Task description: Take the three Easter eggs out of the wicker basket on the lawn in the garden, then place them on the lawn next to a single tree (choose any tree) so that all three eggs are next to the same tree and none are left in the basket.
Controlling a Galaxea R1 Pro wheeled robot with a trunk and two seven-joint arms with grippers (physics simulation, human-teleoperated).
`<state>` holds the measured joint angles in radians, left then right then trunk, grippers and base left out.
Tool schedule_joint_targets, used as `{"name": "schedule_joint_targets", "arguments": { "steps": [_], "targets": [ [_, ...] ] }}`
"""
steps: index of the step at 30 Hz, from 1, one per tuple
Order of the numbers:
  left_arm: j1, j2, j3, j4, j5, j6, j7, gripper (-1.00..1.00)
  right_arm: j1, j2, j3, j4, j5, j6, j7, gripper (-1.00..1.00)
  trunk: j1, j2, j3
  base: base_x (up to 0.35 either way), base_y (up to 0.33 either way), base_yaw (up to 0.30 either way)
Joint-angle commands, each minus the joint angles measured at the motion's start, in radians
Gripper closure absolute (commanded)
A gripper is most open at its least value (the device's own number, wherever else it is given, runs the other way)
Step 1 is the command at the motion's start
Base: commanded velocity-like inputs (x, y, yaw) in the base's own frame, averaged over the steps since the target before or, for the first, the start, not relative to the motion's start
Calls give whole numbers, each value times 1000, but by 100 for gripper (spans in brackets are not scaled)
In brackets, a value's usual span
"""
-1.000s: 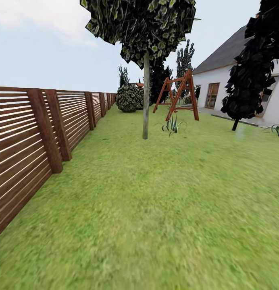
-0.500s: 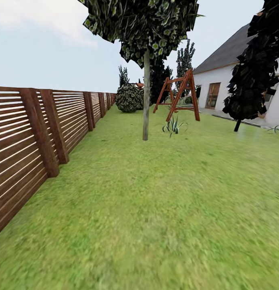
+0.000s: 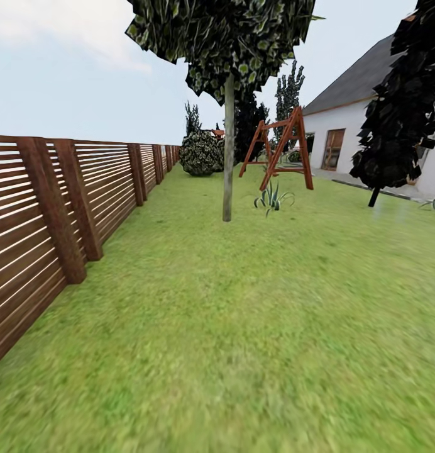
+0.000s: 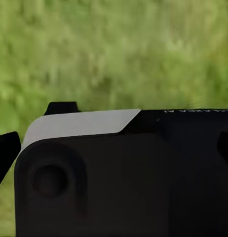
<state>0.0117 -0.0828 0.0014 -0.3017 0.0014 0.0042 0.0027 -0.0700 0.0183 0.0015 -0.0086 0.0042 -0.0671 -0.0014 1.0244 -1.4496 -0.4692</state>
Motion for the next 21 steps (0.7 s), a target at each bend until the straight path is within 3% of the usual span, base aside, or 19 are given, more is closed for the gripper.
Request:
{"name": "schedule_joint_targets", "arguments": {
  "steps": [1, 21],
  "targets": [
    [0, 0, 0, -2, 0, 0, 0, -100, -1, 0, 0, 1, 0, -3, 0, -100, 1, 0, -1, 330, 0, 0],
    [0, -2, 0, -2, 0, 0, 0, -100, -1, 0, 0, 1, 0, -3, 0, -100, 1, 0, -1, 330, 0, 0]
  ]
}}
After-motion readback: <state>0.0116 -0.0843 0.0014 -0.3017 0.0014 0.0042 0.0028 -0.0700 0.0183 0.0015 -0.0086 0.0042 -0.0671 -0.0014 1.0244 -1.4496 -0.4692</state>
